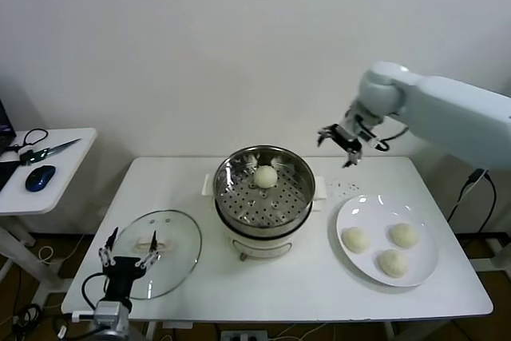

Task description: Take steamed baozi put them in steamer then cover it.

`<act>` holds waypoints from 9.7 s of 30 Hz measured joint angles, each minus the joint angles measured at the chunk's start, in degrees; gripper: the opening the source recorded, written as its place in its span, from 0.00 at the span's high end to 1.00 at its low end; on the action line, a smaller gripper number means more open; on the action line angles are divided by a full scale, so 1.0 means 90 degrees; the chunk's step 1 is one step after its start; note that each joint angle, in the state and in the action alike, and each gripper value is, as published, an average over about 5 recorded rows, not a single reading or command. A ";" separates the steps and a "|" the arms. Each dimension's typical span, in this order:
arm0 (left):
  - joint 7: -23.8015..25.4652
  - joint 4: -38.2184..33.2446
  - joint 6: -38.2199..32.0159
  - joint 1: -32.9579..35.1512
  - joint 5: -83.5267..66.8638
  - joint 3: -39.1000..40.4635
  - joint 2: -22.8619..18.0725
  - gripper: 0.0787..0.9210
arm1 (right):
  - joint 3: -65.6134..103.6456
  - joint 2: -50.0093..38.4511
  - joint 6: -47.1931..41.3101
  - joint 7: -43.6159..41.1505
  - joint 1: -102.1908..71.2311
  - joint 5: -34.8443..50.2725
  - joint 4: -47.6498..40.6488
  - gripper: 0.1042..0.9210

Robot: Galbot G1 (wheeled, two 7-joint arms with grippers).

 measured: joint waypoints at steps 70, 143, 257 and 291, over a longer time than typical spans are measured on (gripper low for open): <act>-0.0016 0.0066 0.0015 0.0094 0.0100 -0.0025 -0.0034 0.12 | 0.2604 -0.0419 -0.1502 0.0317 -0.3806 -0.0050 -0.0850 0.28; 0.0032 -0.0122 0.0043 0.0097 -0.0213 0.0144 0.0729 0.12 | -0.0642 0.3362 -0.3235 0.2181 -0.0511 0.2999 -0.0493 0.12; 0.0018 -0.0091 0.0124 0.0309 -0.0086 0.0120 0.0744 0.12 | 0.0102 0.0407 0.2327 -0.0501 0.0407 -0.1675 0.0032 0.29; 0.0013 0.0092 0.0121 0.0286 -0.0428 0.0065 0.1031 0.12 | 0.0138 0.3065 0.3610 -0.0818 -0.0614 -0.2982 0.0743 0.29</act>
